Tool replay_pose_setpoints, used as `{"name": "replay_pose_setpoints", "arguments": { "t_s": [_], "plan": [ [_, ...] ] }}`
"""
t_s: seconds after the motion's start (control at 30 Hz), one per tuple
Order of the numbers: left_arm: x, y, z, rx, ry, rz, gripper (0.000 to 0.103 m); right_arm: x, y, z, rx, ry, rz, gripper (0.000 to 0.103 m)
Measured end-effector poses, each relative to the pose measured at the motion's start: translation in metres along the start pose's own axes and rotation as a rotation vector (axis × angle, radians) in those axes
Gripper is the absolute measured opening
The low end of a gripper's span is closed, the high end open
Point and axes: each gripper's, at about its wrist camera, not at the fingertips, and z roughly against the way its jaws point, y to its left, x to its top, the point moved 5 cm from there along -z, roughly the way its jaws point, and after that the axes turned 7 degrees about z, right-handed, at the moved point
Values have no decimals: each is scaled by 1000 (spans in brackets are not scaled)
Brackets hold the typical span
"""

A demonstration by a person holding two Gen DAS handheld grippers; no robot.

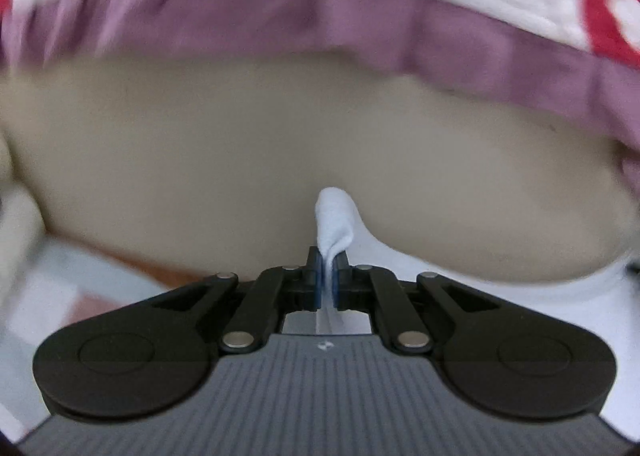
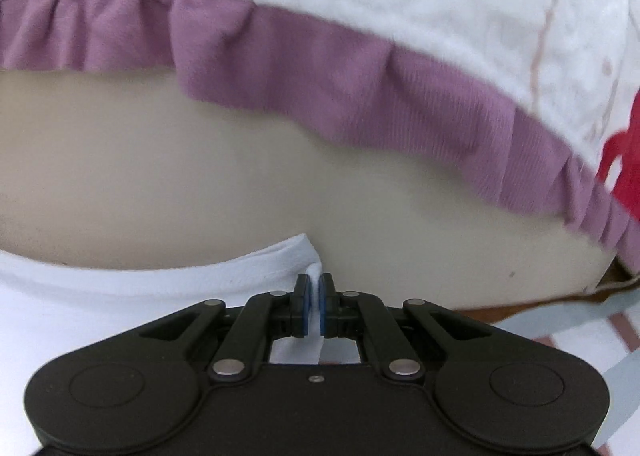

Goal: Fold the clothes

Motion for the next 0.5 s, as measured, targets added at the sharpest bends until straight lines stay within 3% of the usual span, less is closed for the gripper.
{"name": "replay_pose_setpoints", "arguments": {
  "t_s": [0.07,0.1,0.13,0.2,0.23,0.27,0.33,0.4,0.5],
  "plan": [
    [-7,-9,-11,131,30,-82,28,-2,-3,-3,-19,15,-9,3],
    [-9,-7,-18,186,76,-74,45,-6,-5,-9,-28,51,-21,4],
    [-11,-6,-20,209,113,-60,49,-9,-8,-14,-43,91,-29,4],
    [-11,-8,-7,119,152,-4,49,-17,-14,-20,-97,182,-33,33],
    [-11,-9,0,74,172,24,52,-19,-17,-20,-131,215,-37,56],
    [-12,-10,8,41,185,38,55,-19,-21,-13,-164,218,-55,64],
    [-27,1,57,39,202,3,64,-18,-30,5,-163,200,-139,66],
    [-42,9,94,24,246,-14,64,-21,-39,18,-69,218,-276,66],
    [-69,15,134,-43,361,21,64,-45,-56,51,149,285,-539,66]
  ]
}}
